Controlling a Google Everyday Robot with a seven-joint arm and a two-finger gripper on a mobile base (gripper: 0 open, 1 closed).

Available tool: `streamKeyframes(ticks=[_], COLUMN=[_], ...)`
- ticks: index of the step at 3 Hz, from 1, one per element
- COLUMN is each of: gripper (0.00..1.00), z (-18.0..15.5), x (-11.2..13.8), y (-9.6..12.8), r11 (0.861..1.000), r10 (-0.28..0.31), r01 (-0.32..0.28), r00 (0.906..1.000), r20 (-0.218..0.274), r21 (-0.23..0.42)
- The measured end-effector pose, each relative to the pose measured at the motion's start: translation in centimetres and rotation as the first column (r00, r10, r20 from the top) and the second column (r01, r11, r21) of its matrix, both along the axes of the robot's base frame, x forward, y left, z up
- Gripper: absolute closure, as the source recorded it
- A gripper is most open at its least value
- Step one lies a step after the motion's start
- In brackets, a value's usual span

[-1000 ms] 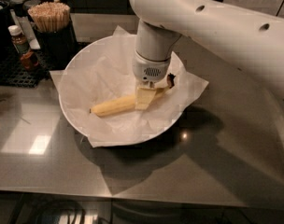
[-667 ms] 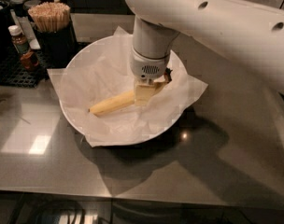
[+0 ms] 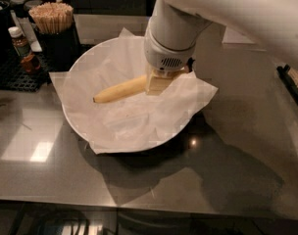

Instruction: Pick banana from white bowl

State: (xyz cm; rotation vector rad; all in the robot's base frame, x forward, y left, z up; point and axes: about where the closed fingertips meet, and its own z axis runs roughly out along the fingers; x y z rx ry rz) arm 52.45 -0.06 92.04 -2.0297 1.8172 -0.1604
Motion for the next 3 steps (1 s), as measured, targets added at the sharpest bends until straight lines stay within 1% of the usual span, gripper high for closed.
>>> streamKeyframes(ticks=[1,2,3], gripper=[1.00,1.00,1.00], z=[3.6,7.3,10.2], x=[-1.3,-3.6,-6.3], y=[-1.1,-3.1,-4.9], r11=[0.995,0.982,0.969], r10=[0.035,0.041,0.031], r01=[-0.048,-0.093,-0.130], r00=[0.9886,0.9547,0.9074], r20=[0.147,0.295,0.419], r21=[0.084,0.164,0.210])
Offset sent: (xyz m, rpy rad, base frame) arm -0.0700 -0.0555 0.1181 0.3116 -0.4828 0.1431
